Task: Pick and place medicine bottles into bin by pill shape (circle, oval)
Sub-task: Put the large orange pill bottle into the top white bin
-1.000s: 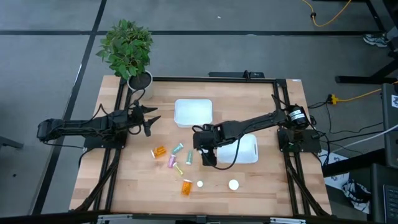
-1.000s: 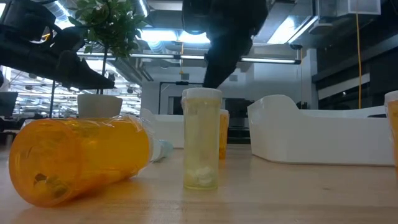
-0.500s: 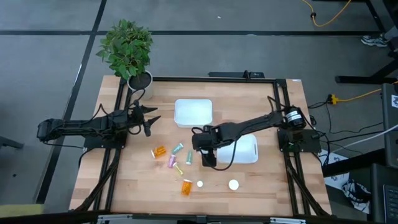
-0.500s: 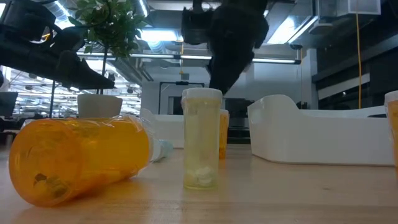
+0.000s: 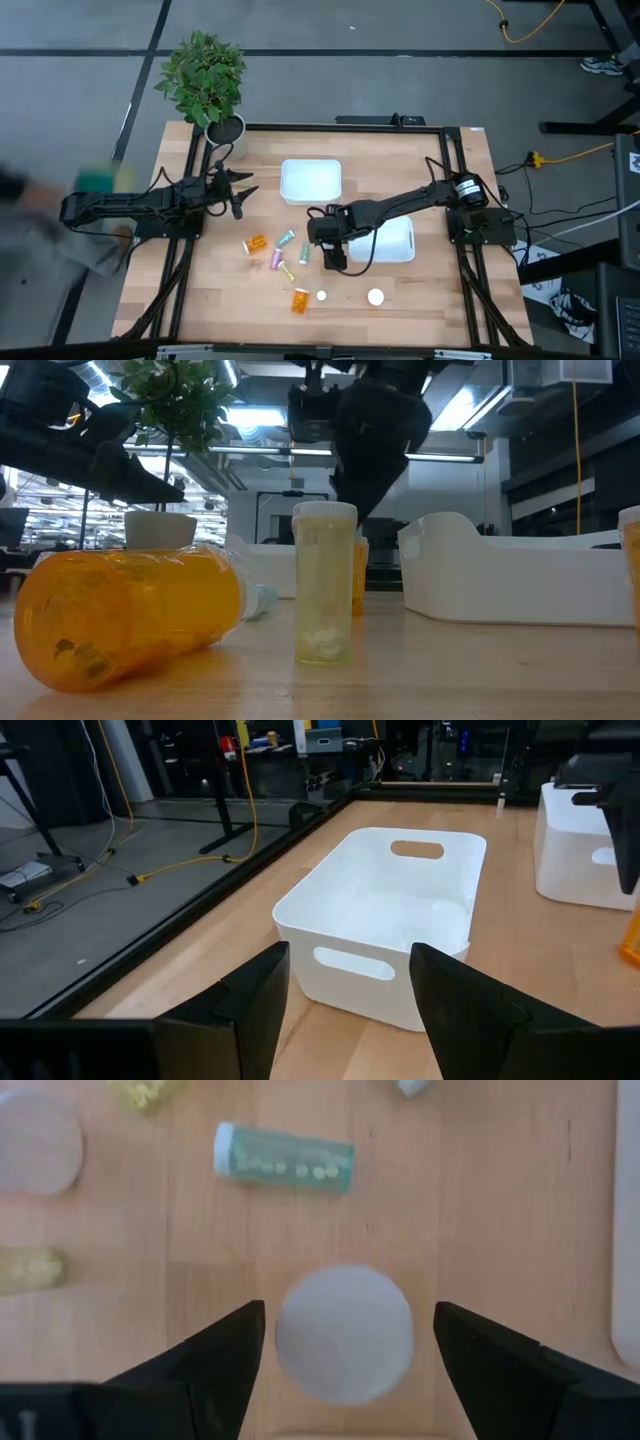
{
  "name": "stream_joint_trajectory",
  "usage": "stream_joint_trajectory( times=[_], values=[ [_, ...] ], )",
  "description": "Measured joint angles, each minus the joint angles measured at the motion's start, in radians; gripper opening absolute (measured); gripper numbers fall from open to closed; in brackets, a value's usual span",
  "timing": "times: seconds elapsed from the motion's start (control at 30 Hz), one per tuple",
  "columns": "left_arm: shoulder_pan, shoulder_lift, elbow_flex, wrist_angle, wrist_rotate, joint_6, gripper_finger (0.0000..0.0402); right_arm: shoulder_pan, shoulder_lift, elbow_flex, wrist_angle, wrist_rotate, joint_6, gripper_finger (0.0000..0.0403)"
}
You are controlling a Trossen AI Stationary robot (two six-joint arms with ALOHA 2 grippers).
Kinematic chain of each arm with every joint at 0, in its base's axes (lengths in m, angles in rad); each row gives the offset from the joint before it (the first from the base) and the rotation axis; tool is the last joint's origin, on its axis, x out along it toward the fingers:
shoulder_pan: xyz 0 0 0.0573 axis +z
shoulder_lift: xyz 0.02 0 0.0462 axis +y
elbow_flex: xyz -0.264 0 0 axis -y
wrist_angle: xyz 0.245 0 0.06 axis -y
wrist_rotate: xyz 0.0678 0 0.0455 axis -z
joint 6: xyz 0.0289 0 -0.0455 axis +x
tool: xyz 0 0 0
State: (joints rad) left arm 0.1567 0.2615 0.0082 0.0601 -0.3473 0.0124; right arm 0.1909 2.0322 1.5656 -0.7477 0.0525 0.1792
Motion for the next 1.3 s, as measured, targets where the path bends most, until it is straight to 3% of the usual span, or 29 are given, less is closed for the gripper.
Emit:
stream_joint_trajectory(
  times=[0.53, 0.87, 0.97, 1.3],
  values=[
    [0.0, 0.0, 0.0, 0.0, 0.0, -0.001, 0.0202, 0.0, 0.042, 0.0, 0.01, 0.0, 0.002, 0.0288],
    [0.0, 0.0, 0.0, 0.0, 0.0, -0.004, 0.0202, 0.0, 0.042, 0.0, 0.002, 0.0, 0.028, 0.0202],
    [0.0, 0.0, 0.0, 0.0, 0.0, -0.004, 0.0202, 0.0, 0.042, 0.007, -0.005, 0.0, 0.028, 0.0201],
    [0.0, 0.0, 0.0, 0.0, 0.0, -0.004, 0.0202, -0.014, 0.042, 0.244, -0.207, 0.019, -0.056, 0.0205]
  ],
)
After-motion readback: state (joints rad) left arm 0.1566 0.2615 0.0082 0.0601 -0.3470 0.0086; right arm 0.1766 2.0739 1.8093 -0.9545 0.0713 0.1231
